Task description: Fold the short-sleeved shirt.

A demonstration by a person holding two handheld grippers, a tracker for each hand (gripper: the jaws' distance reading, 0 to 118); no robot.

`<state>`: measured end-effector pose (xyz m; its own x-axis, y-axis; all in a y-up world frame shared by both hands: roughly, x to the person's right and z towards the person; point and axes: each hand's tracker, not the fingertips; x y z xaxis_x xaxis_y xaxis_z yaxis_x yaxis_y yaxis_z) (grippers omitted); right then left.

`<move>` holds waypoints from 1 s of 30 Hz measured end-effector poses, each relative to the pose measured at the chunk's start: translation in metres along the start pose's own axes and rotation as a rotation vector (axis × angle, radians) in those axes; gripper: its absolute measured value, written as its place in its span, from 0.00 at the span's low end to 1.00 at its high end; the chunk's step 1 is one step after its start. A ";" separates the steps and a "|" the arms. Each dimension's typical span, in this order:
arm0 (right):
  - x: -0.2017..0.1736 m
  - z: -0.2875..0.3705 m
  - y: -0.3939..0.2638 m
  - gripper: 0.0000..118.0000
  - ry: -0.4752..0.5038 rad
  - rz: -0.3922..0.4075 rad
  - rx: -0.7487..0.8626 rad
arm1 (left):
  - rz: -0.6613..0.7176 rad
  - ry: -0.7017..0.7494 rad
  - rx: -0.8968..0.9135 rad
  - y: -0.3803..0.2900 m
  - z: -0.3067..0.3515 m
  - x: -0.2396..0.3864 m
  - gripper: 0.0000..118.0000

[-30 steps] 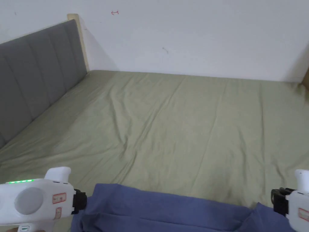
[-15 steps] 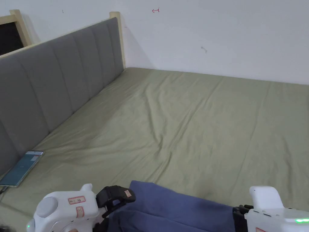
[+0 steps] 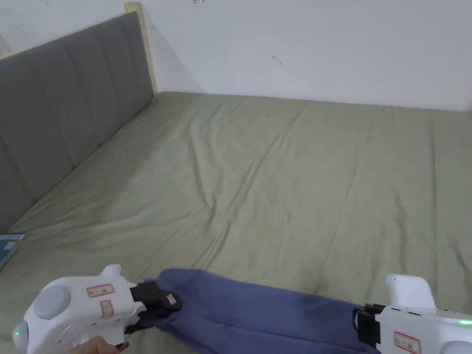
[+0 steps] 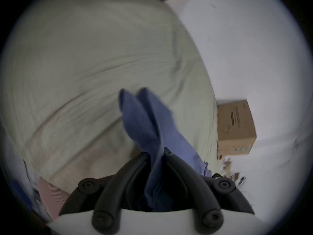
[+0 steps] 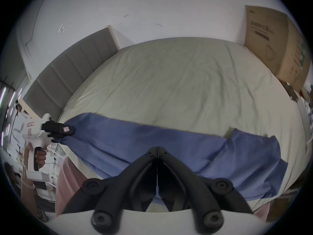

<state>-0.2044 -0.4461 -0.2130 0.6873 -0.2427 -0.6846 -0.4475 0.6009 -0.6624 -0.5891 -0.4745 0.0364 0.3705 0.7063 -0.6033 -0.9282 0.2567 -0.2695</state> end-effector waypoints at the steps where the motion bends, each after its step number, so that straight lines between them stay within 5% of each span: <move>1: 0.008 0.004 -0.001 0.00 -0.007 -0.013 0.004 | -0.068 -0.007 0.019 0.001 0.005 0.020 0.07; 9: 0.066 0.032 -0.016 0.00 -0.058 -0.150 0.044 | -0.570 -0.117 -0.066 -0.058 -0.028 0.185 0.07; 15: 0.103 0.047 -0.035 0.00 -0.106 -0.244 0.060 | -0.798 -0.095 -0.241 -0.141 -0.104 0.239 0.13; 16: 0.107 0.049 -0.039 0.00 -0.114 -0.257 0.056 | -0.801 -0.123 -0.256 -0.152 -0.115 0.241 0.29; 17: 0.112 0.050 -0.042 0.00 -0.125 -0.270 0.053 | -0.803 -0.160 -0.292 -0.161 -0.125 0.240 0.68; 18: 0.116 0.052 -0.046 0.00 -0.130 -0.272 0.049 | -0.793 -0.206 -0.343 -0.167 -0.139 0.238 0.95; 19: 0.119 0.053 -0.050 0.00 -0.140 -0.275 0.049 | -0.777 -0.198 -0.376 -0.171 -0.148 0.237 1.00; 21: 0.125 0.055 -0.055 0.00 -0.161 -0.284 0.037 | -0.737 -0.105 -0.354 -0.176 -0.156 0.229 0.91; 25: 0.130 0.058 -0.064 0.00 -0.139 -0.308 0.064 | -0.636 -0.156 -0.302 -0.163 -0.144 0.210 0.74; 27: 0.129 0.057 -0.065 0.00 -0.135 -0.320 0.066 | -0.550 -0.192 -0.279 -0.146 -0.129 0.201 0.48; 29: 0.127 0.056 -0.065 0.00 -0.134 -0.325 0.072 | -0.552 -0.118 -0.232 -0.142 -0.129 0.190 0.00; 30: 0.125 0.055 -0.065 0.00 -0.132 -0.325 0.076 | -0.566 -0.082 -0.198 -0.143 -0.132 0.186 0.00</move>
<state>-0.0581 -0.4739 -0.2383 0.8570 -0.3326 -0.3936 -0.1533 0.5647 -0.8109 -0.3830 -0.4669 -0.1358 0.7933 0.5468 -0.2678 -0.5607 0.4848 -0.6712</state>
